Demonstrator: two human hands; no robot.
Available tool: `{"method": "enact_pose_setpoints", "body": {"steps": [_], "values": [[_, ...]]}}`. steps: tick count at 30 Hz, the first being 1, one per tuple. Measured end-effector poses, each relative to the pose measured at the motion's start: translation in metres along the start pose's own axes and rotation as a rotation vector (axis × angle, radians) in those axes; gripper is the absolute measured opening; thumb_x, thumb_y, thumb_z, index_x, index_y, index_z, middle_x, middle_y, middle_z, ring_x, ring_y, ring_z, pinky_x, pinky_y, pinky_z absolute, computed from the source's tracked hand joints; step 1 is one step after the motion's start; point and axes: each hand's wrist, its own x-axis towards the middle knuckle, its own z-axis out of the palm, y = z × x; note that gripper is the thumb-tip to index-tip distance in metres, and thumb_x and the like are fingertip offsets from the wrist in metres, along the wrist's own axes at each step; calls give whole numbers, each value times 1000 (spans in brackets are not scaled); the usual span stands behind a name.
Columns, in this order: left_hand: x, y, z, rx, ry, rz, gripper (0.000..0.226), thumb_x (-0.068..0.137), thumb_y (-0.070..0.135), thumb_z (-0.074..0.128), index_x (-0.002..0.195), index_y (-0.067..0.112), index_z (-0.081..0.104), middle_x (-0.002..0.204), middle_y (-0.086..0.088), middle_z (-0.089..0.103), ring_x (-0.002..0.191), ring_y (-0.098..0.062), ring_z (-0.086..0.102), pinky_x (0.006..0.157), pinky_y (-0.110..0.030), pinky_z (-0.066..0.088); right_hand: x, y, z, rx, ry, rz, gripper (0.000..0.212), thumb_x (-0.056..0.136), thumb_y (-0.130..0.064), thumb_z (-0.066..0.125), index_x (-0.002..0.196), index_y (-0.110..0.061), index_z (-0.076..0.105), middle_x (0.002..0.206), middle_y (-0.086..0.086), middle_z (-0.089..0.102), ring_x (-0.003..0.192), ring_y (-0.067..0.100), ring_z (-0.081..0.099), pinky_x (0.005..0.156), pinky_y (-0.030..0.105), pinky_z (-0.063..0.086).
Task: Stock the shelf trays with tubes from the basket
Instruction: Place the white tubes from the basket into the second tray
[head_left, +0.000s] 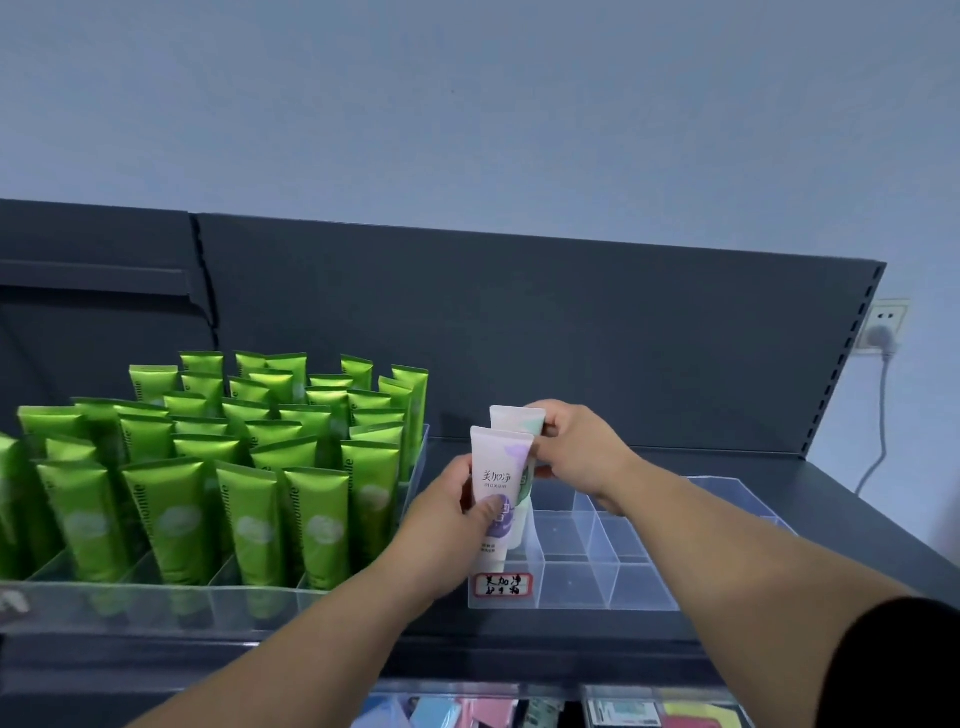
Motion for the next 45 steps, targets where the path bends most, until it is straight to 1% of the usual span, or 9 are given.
{"method": "enact_pose_setpoints", "body": {"steps": [9, 13, 15, 18, 22, 27, 30, 33, 45], "values": [[-6, -6, 5, -24, 46, 0, 34, 94, 27, 56, 123, 39, 42, 109, 19, 63, 100, -2, 61, 93, -37, 52, -4, -2, -5, -3, -21, -4, 25, 82, -8, 73, 104, -19, 68, 97, 4, 74, 95, 20, 70, 79, 31, 59], [-11, -1, 7, -58, 111, 15, 43, 94, 23, 57, 130, 36, 38, 116, 18, 60, 100, 1, 58, 84, -25, 52, -14, -4, -10, -43, -18, -19, 32, 79, -12, 77, 109, -21, 67, 100, -3, 74, 94, 13, 68, 74, 27, 56], [-15, 2, 8, -26, 179, 61, 52, 92, 21, 60, 134, 35, 34, 126, 17, 54, 106, 4, 53, 87, -21, 46, -21, -5, -16, -58, -1, -33, 38, 77, -15, 80, 111, -24, 65, 103, -7, 72, 94, 7, 67, 70, 20, 50], [-23, 9, 13, 78, 334, 149, 76, 89, 25, 63, 149, 32, 16, 152, 10, 28, 137, -6, 29, 113, -35, 30, -35, -3, -26, -77, 50, -35, 45, 77, -20, 80, 117, -27, 62, 109, -11, 67, 101, 6, 63, 77, 23, 50], [-50, 32, 41, 305, 457, 296, 83, 91, 27, 58, 152, 19, 2, 159, 1, 8, 145, -12, 6, 116, -27, 7, -73, 6, -49, -162, 152, -54, 44, 84, -30, 73, 125, -30, 56, 121, -13, 59, 116, 7, 55, 93, 27, 49], [-85, 55, 110, 409, 348, 318, 82, 95, 34, 50, 151, 17, -7, 160, 1, -2, 146, -12, -3, 116, -27, 0, -149, 31, -95, -443, 262, -119, 55, 89, -43, 62, 139, -35, 41, 144, -17, 40, 129, 8, 42, 95, 22, 38], [-107, 63, 161, 456, 277, 314, 82, 95, 39, 48, 151, 14, -6, 160, -2, -1, 146, -15, -2, 117, -28, 0, -197, 62, -124, -634, 344, -143, 60, 90, -48, 57, 144, -32, 35, 153, -11, 30, 141, 10, 25, 115, 29, 23], [-131, 61, 216, 524, 194, 298, 81, 95, 43, 46, 151, 13, -5, 160, -2, -2, 147, -16, -3, 117, -29, 0, -248, 106, -150, -730, 434, -120, 62, 90, -52, 54, 145, -30, 35, 156, -6, 26, 144, 13, 18, 120, 34, 16], [-212, -37, 370, 757, -171, 183, 77, 95, 47, 43, 151, 17, -1, 159, -3, 0, 146, -25, 0, 120, -37, 3, -419, 298, -171, -743, 370, 472, 65, 92, -61, 37, 150, -39, 17, 161, -8, 4, 148, 16, -1, 121, 40, 3]]}}
